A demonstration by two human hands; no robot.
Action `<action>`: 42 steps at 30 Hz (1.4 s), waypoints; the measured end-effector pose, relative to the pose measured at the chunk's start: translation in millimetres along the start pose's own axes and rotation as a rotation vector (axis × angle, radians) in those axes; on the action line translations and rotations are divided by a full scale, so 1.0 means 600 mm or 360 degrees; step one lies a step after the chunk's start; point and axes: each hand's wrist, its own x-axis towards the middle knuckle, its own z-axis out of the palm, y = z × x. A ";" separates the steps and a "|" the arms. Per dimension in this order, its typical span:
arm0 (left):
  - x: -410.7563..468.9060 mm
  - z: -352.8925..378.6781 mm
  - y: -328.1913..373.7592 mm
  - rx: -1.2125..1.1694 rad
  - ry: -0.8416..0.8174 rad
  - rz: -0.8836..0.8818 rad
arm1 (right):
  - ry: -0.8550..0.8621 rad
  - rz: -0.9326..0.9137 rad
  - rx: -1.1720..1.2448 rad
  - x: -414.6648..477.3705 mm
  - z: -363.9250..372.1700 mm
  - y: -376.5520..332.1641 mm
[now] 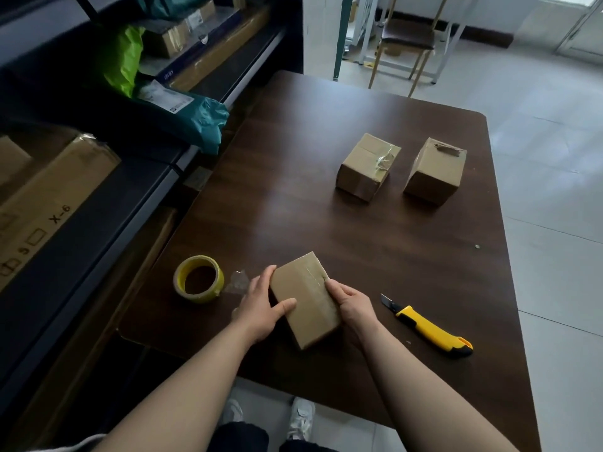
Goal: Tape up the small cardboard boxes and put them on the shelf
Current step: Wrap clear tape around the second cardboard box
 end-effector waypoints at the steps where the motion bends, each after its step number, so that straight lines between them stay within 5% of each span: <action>1: 0.000 0.002 -0.001 -0.0004 0.0005 0.0005 | 0.0035 -0.0030 -0.0016 0.003 0.000 0.004; 10: -0.028 0.015 0.014 0.0128 0.0135 -0.0088 | 0.0121 -0.0169 -0.0152 -0.010 -0.021 0.012; 17: -0.056 0.036 0.045 0.0359 0.0188 -0.0206 | 0.0309 -0.0015 0.0063 -0.009 -0.044 0.009; 21: -0.013 0.025 0.086 0.0166 0.0291 -0.0055 | 0.0364 -0.0017 -0.0281 0.000 -0.050 -0.004; 27: 0.033 0.049 0.104 -0.0017 0.0137 -0.0380 | 0.0333 0.0094 -0.0645 0.007 -0.059 0.000; 42: 0.031 0.047 0.094 -0.0159 0.0081 -0.0362 | 0.0157 0.0110 -0.0746 -0.008 -0.062 -0.023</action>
